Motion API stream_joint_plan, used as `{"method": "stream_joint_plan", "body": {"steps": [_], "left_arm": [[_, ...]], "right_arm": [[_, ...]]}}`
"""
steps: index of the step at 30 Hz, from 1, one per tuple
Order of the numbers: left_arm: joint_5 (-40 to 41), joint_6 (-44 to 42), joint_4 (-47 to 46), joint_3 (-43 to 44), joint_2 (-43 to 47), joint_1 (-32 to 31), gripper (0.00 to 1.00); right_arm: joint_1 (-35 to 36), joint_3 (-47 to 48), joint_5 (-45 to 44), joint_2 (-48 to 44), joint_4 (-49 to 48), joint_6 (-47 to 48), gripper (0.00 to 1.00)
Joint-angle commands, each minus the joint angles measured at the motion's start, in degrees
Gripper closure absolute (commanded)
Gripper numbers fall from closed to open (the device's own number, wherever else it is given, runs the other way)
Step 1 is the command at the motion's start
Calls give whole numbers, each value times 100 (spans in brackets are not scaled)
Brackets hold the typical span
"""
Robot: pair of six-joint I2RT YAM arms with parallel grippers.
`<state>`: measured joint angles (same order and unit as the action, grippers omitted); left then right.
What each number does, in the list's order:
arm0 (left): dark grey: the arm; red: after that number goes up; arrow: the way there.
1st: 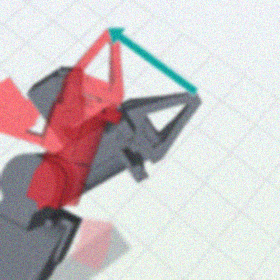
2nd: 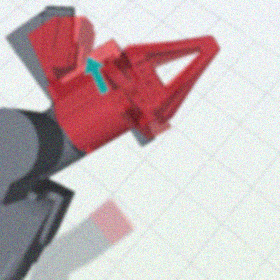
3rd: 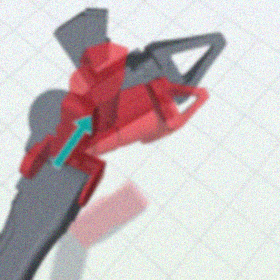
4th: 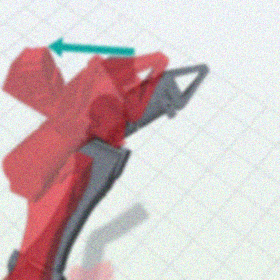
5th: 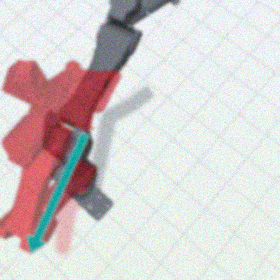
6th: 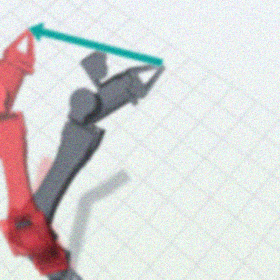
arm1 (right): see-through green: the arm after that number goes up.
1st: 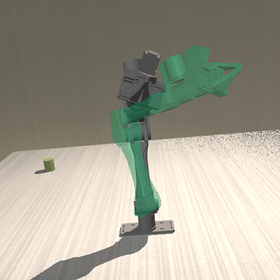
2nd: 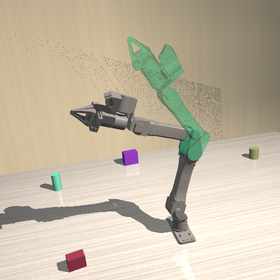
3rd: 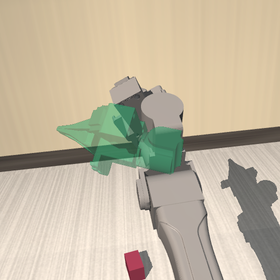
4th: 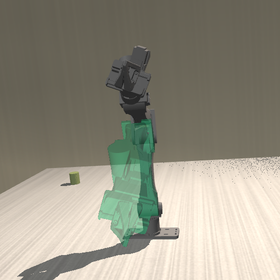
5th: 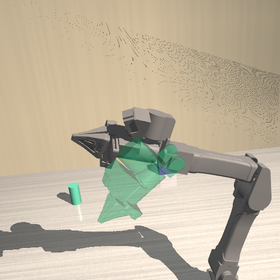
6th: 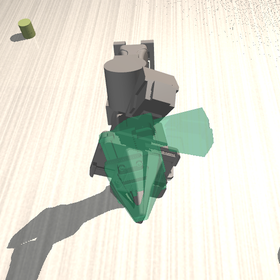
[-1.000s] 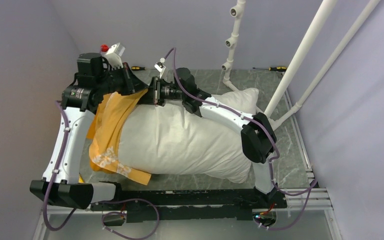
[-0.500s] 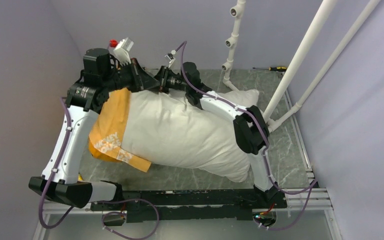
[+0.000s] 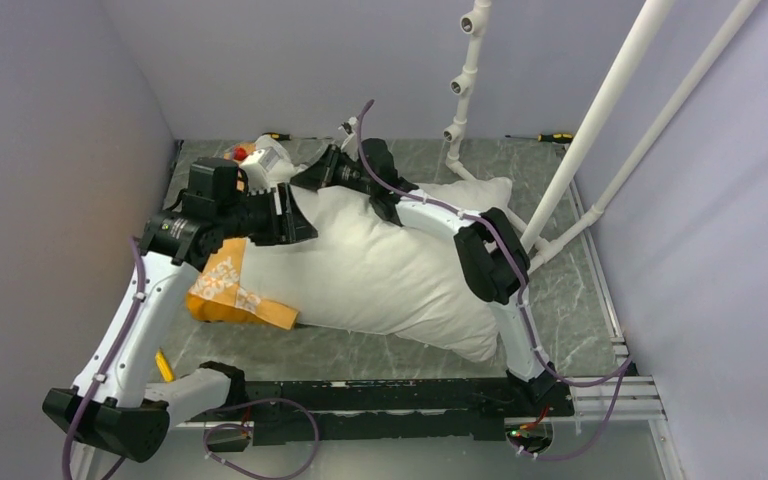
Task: Put the pillow into the pillowcase
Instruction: Stuff the pillow into the pillowcase.
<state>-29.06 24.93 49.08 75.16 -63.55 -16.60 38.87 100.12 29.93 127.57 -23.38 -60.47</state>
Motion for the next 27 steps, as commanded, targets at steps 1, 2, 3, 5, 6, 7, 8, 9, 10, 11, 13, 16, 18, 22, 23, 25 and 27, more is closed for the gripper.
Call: {"method": "stream_joint_plan", "body": {"steps": [1, 2, 3, 5, 6, 7, 8, 9, 10, 11, 13, 16, 18, 22, 23, 25, 27], "left_arm": [[2452, -595, 542, 72, 220, 17, 29], [2796, -638, 593, 94, 183, 21, 27], [3173, -679, 585, 118, 146, 21, 26], [3566, -815, 352, 95, 73, 26, 24], [3672, -893, 215, 107, 24, 25, 23], [3773, -958, 73, 132, -53, 33, 23], [3915, -1016, -27, 226, -171, 38, 22], [4099, -1086, -101, 323, -308, 39, 22], [4246, -1171, -208, 419, -447, 42, 22], [4401, -1272, -305, 513, -598, 49, 22], [4684, -1453, -539, 715, -924, 100, 21], [4841, -1632, -702, 1064, -1362, 220, 23], [4784, -1785, -950, 1161, -1575, 324, 24], [4662, -1757, -956, 1436, -2025, 705, 26], [4573, -1716, -887, 1488, -2124, 800, 28], [4338, -1676, -806, 1500, -2226, 888, 43], [4059, -1712, -915, 1319, -2161, 895, 66]], "right_arm": [[-46, -576, 339, -413, -84, 50, 90], [-46, -640, 397, -412, -145, 6, 90], [-46, -692, 433, -403, -222, -63, 89], [-36, -738, 547, -344, -376, -170, 88], [-25, -728, 595, -307, -413, -199, 88], [-21, -710, 635, -277, -432, -222, 88], [-8, -693, 664, -262, -453, -242, 88], [-3, -681, 677, -244, -458, -246, 87], [0, -652, 692, -224, -445, -242, 87], [12, -625, 713, -217, -425, -245, 87], [23, -594, 760, -184, -479, -289, 87], [40, -574, 832, -141, -580, -379, 86], [49, -541, 879, -125, -591, -378, 86], [59, -505, 937, -109, -589, -395, 86], [57, -495, 942, -109, -583, -396, 86], [59, -465, 954, -114, -564, -396, 86], [59, -401, 989, -97, -509, -372, 86]]}}
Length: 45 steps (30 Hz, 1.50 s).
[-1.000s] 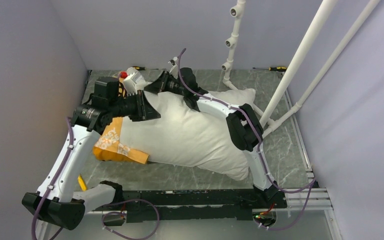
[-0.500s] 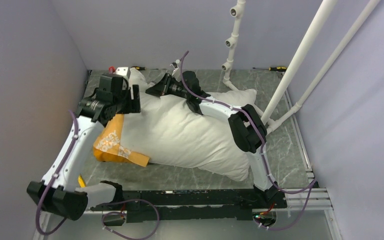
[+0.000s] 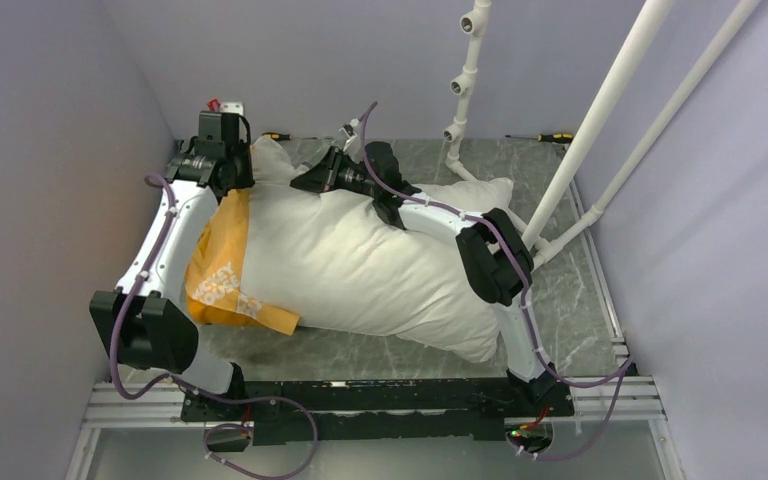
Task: Put the pillow into the pillowcase
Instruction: Stuff the pillow into the pillowcase.
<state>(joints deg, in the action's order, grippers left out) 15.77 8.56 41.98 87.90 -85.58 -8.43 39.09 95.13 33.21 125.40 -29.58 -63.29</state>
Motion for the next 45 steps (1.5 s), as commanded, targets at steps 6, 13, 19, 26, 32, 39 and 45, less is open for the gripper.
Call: {"method": "stream_joint_plan", "body": {"steps": [6, 13, 19, 26, 32, 39, 45], "left_arm": [[-676, 7, -409, -182, 517, 78, 100], [-1248, 147, -199, 649, 915, 78, 100], [-1854, 204, 47, 1488, 767, 78, 100], [-1974, 432, 513, 1866, 608, 86, 100], [-1255, 884, 801, 1738, 664, 385, 100], [-2627, 680, 42, 1333, 1001, 478, 100], [-4403, 528, 67, 1605, 876, 473, 100]], "right_arm": [[37, 230, 831, 116, 237, -35, 86], [190, 202, 1440, -264, 290, 109, 90], [501, -155, 1968, -1147, 932, 782, 96], [724, -375, 2311, -2021, 1691, 1499, 100], [765, -761, 2062, -2603, 2442, 2037, 100], [898, -284, 2470, -2207, 3060, 2471, 100], [975, 477, 2518, -1552, 3907, 2792, 100]]}}
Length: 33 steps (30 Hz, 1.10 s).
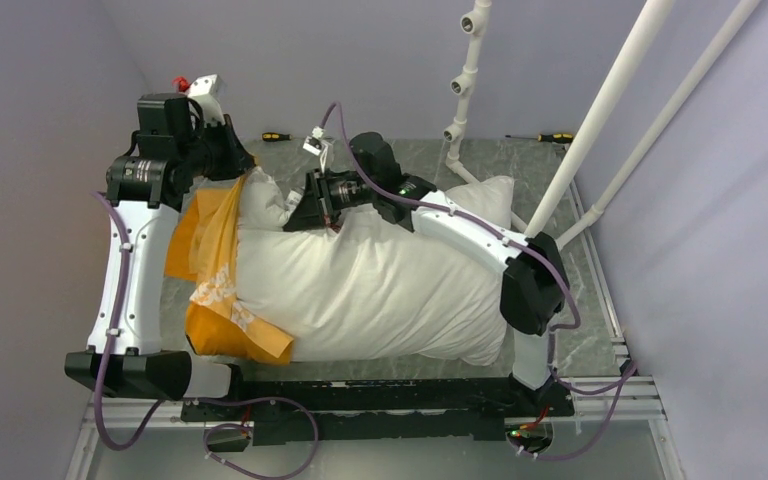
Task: Put the pillow into the pillowcase
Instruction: Stuff the pillow into the pillowcase.
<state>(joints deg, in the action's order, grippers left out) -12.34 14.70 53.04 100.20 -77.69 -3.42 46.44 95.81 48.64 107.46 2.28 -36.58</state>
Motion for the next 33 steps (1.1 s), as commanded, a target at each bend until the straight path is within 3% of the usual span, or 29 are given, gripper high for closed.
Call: {"method": "stream_joint_plan", "body": {"steps": [1, 7, 12, 15, 16, 21, 26, 29, 31, 33], "left_arm": [[-1901, -71, -1006, 414, 65, -27, 100], [-2736, 60, -1142, 105, 625, -83, 100], [-3261, 325, -974, 151, 935, -174, 100], [-3510, 385, -847, 113, 1040, -351, 100], [-3565, 390, -900, 9, 1542, -419, 100], [-3437, 149, -1112, -341, 1476, -578, 100], [-2700, 339, -1497, -1027, 1508, -581, 100], [-2314, 637, -1703, -1786, 1613, -581, 100], [-1883, 822, -1718, -2356, 1780, -581, 100], [-1425, 1000, -1694, -2972, 2081, -581, 100]], "right_arm": [[236, 545, 1001, 359, 743, 91, 100], [149, 1386, 779, 1001, 657, -292, 100], [-336, 1208, 664, 1085, -1787, -2110, 100], [-675, 1451, 537, 1125, -2404, -2769, 100], [-772, 1563, 491, 1121, -2459, -2857, 100], [-1046, 2177, 357, 1115, -2049, -2782, 100], [-1177, 1849, -407, 678, -1507, -2104, 100], [-1132, 1888, -761, 614, -359, -1173, 100], [-1048, 1505, -1060, 471, 76, -683, 100], [-966, 802, -1197, 274, 34, -458, 90]]}}
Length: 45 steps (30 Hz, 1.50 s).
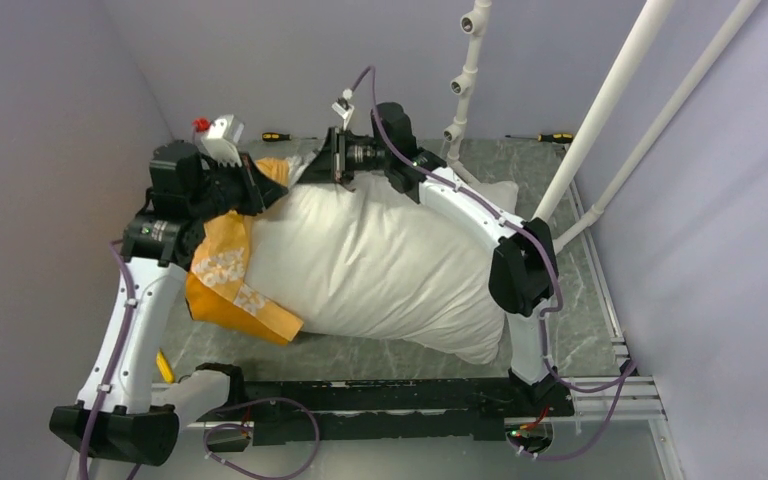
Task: Put the pillow into the pillowcase
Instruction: Stuff the pillow into the pillowcase.
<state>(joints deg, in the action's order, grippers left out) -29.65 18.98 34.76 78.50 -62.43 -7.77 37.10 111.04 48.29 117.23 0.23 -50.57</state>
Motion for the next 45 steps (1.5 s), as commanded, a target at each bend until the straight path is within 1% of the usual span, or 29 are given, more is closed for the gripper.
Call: {"method": "stream_joint_plan", "body": {"steps": [1, 3, 4, 5, 7, 8, 10, 11, 14, 18, 19, 21, 22, 23, 24, 26, 27, 29, 31, 33, 36, 39, 41, 45], "left_arm": [[453, 654, 129, -1113, 727, -146, 100], [723, 795, 195, -1610, 1105, -146, 100], [883, 871, 264, -1795, 1332, -146, 100], [1041, 940, 354, -1937, 1551, -146, 100], [1317, 1015, 547, -2144, 2028, -148, 100], [1454, 1027, 660, -2161, 2240, -146, 100], [1789, 1037, 984, -2105, 2578, -146, 100], [1976, 1017, 1164, -2055, 2719, -146, 100], [2323, 997, 1549, -1863, 2981, -146, 100], [2359, 1029, 1674, -1604, 3123, -146, 100], [2344, 1067, 1667, -1523, 3124, -146, 100], [2280, 1103, 1630, -1366, 3080, -146, 100], [2262, 1141, 1622, -1288, 3042, -146, 100], [2286, 1183, 1629, -1201, 3003, -146, 100], [2316, 1220, 1638, -1065, 2950, -146, 100], [2392, 1339, 1650, -871, 2897, -146, 100], [2377, 1380, 1566, -812, 2887, -146, 100], [2338, 1470, 1423, -681, 2861, -146, 100], [2239, 1475, 1323, -528, 2787, -146, 100], [2124, 1436, 1375, -337, 2634, -146, 100], [1588, 1385, 1337, -111, 2323, -146, 100], [839, 1565, 1119, -129, 2089, -146, 100], [334, 1633, 971, -124, 1968, -146, 100], [-137, 1459, 1281, 349, 1709, -146, 100]], "right_arm": [[-6, -1003, -1170, -787, 233, 1041, 83], [24, -1587, -1194, -1026, 183, 1215, 54], [39, -1845, -1251, -1196, 147, 1284, 44], [57, -2060, -1310, -1409, 110, 1343, 35], [145, -2299, -1328, -1691, 66, 1498, 23], [219, -2282, -1344, -1764, 143, 1615, 21], [432, -2082, -1381, -1839, 288, 1824, 14], [541, -1939, -1412, -1843, 360, 1925, 13], [833, -1546, -1554, -1807, 367, 2099, 13], [1000, -1107, -1477, -1429, 135, 2080, 13], [1038, -959, -1363, -1257, 93, 2078, 13], [1161, -613, -1135, -899, 23, 2069, 19], [1235, -438, -995, -692, 14, 2068, 25], [1317, -261, -868, -500, 79, 2087, 34], [1429, -120, -903, -254, 218, 2092, 47], [1554, -51, -1029, -15, 411, 2019, 63], [1603, -186, -1002, 42, 304, 1912, 67], [1660, -662, -931, 26, -375, 1556, 75], [1692, -1293, -859, -71, -1100, 1145, 79], [1737, -1643, -753, -120, -1852, 659, 83], [1888, -1667, -684, -13, -2444, 245, 86], [1958, -1391, -598, 385, -3031, -325, 86], [1954, -1019, -415, 825, -3444, -702, 86], [1854, 40, -359, 1482, -3028, -858, 88]]}}
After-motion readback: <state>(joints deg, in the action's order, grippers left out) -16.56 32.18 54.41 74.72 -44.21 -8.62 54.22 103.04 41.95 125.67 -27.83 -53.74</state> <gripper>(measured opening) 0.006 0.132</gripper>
